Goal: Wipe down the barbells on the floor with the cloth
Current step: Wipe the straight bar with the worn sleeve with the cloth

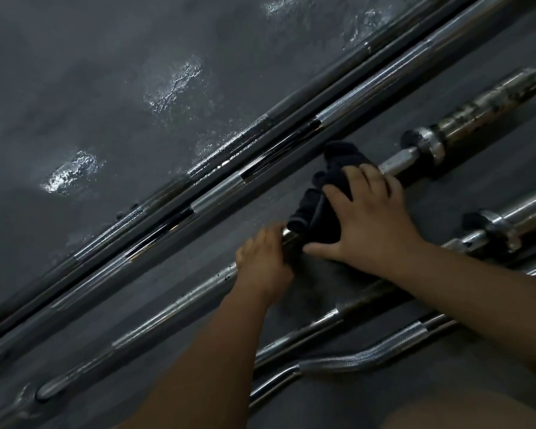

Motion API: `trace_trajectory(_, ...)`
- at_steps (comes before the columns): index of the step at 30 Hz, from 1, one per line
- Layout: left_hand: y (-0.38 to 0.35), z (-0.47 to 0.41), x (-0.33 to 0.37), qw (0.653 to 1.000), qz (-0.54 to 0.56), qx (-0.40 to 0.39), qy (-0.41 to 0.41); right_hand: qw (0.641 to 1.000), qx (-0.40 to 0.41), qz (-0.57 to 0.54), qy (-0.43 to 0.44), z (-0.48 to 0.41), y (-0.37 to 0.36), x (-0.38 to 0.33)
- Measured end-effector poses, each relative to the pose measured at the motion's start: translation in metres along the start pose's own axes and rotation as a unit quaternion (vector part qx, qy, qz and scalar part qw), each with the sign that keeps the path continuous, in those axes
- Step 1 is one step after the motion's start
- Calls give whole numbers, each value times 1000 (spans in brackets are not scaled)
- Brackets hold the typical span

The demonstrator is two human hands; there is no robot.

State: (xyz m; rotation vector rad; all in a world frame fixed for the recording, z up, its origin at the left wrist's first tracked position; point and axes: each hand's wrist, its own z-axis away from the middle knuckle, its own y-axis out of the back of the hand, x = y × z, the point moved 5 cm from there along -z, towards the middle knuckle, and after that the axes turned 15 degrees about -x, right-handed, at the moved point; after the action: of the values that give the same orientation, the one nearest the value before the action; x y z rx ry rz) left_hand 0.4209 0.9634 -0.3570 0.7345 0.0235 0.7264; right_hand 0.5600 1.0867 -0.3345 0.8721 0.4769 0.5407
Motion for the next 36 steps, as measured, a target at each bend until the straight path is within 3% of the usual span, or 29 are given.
trace_trajectory(4, 0, -2, -2, 1000, -9, 4, -5, 997, -8, 62, 35, -10, 22, -5)
trace_trajectory(6, -2, 0, -2, 1000, -15, 3, -8, 996, -33, -13, 80, -21, 55, -3)
trace_trajectory(9, -4, -1, -2, 1000, -19, 14, -13, 980, -54, -182, 57, -43, 91, 30)
trace_trajectory(10, -4, -1, -2, 1000, -20, 17, -12, 983, -30, -181, 31, -43, 94, 39)
trace_trajectory(13, -3, -1, -2, 1000, -21, 18, -8, 998, 40, -33, -47, -23, 57, 35)
trace_trajectory(15, -7, -1, -1, 1000, -23, 13, -2, 996, 74, -42, -13, 0, 29, 8)
trace_trajectory(19, -10, -1, -5, 998, 17, -20, 54, 974, -30, -105, 200, 15, 13, -48)
trace_trajectory(20, -11, -1, -4, 998, 4, -20, 51, 966, -20, -152, 207, 14, 21, -42)
trace_trajectory(23, -13, 2, -2, 1000, -23, 17, 11, 956, 93, -266, 81, 4, 41, 16)
trace_trajectory(25, -13, 3, 0, 999, -23, 36, 4, 954, 125, -272, -21, 5, 37, 38)
trace_trajectory(26, -11, 3, 1, 999, -22, 31, 6, 960, 132, -247, -29, 7, 31, 33)
trace_trajectory(28, -10, 3, 1, 1000, -15, 16, 5, 982, 94, -159, 42, 15, 10, -1)
trace_trajectory(30, -10, 6, 2, 1000, -4, 5, -6, 976, 28, -185, 107, 18, 6, -12)
trace_trajectory(34, -14, 8, 0, 1000, 1, 18, -10, 918, -85, -386, 42, 5, 36, 44)
trace_trajectory(35, -14, 7, 0, 1000, -5, 20, -8, 918, -81, -389, 16, 2, 42, 60)
trace_trajectory(36, -14, 5, -1, 1000, -12, 19, -8, 940, -48, -338, -19, 0, 46, 72)
